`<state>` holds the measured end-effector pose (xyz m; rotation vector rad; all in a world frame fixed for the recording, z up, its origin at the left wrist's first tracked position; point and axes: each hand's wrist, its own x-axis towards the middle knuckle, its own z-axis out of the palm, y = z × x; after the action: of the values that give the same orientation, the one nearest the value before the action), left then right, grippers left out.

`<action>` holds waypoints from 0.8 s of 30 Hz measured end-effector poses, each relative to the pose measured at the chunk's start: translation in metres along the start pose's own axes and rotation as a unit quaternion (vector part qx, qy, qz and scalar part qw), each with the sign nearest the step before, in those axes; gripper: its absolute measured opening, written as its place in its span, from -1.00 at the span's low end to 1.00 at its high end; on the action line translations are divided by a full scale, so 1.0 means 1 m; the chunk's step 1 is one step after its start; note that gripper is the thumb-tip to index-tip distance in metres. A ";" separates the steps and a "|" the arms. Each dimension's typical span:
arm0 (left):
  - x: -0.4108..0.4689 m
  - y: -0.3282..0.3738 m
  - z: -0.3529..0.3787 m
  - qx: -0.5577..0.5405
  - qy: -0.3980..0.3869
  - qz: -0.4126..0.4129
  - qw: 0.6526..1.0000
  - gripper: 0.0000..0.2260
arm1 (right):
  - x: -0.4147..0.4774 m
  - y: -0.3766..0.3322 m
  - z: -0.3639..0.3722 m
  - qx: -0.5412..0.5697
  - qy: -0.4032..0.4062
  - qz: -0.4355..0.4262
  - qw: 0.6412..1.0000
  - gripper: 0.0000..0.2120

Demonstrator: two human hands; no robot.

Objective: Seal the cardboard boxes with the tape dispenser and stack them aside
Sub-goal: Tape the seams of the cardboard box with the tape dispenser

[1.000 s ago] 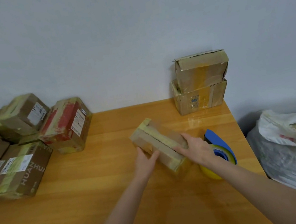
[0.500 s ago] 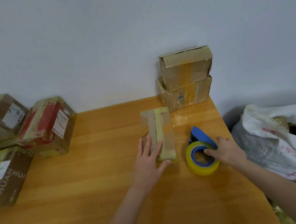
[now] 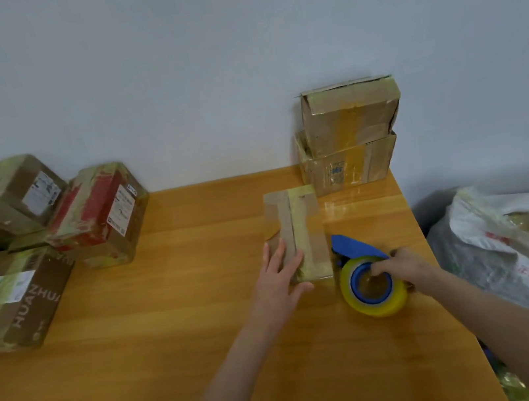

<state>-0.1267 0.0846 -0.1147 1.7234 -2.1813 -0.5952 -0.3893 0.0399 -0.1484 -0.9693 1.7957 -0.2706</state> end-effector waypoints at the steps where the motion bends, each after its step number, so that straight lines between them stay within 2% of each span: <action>1: 0.001 -0.001 -0.002 0.003 -0.006 0.001 1.000 -0.42 | -0.003 -0.002 0.001 0.035 -0.014 0.012 0.999 -0.58; 3: 0.002 -0.003 -0.003 0.010 -0.012 0.006 1.000 -0.43 | -0.007 -0.003 0.004 0.092 -0.024 0.028 0.995 -0.48; 7: 0.003 -0.004 -0.003 -0.011 -0.011 0.011 1.000 -0.43 | -0.019 -0.005 -0.005 0.115 -0.036 0.011 0.993 -0.59; 11: 0.004 0.000 -0.011 -0.016 -0.019 -0.003 1.000 -0.44 | -0.040 -0.021 -0.039 0.068 0.002 -0.097 0.993 -0.62; 13: 0.008 0.006 -0.021 -0.031 -0.011 -0.018 0.999 -0.45 | -0.056 -0.034 -0.063 0.057 0.001 -0.148 0.987 -0.55; 15: 0.014 0.018 -0.037 -0.125 0.034 -0.074 0.989 -0.43 | -0.076 -0.049 -0.082 0.050 -0.006 -0.194 0.980 -0.46; 16: 0.019 0.026 -0.047 -0.207 0.043 -0.120 0.970 -0.39 | -0.086 -0.057 -0.088 0.044 -0.009 -0.218 0.975 -0.41; 17: 0.024 0.034 -0.057 -0.309 0.032 -0.162 0.937 -0.32 | -0.096 -0.065 -0.093 0.034 -0.011 -0.240 0.970 -0.36; 19: 0.030 0.047 -0.070 -0.495 -0.017 -0.220 0.841 -0.16 | -0.112 -0.080 -0.095 0.011 -0.024 -0.283 0.959 -0.40; 20: 0.031 0.051 -0.075 -0.548 -0.040 -0.235 0.801 -0.12 | -0.119 -0.086 -0.094 0.003 -0.037 -0.299 0.953 -0.42; 22: 0.031 0.054 -0.082 -0.595 -0.079 -0.247 0.761 -0.13 | -0.128 -0.095 -0.089 -0.014 -0.061 -0.323 0.944 -0.45; 24: 0.029 0.053 -0.086 -0.609 -0.110 -0.244 0.747 -0.23 | -0.132 -0.101 -0.082 -0.039 -0.079 -0.335 0.938 -0.45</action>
<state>-0.1381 0.0548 -0.0147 1.3504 -0.8085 -1.8699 -0.3920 0.0493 0.0367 -1.5988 1.2878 -0.5291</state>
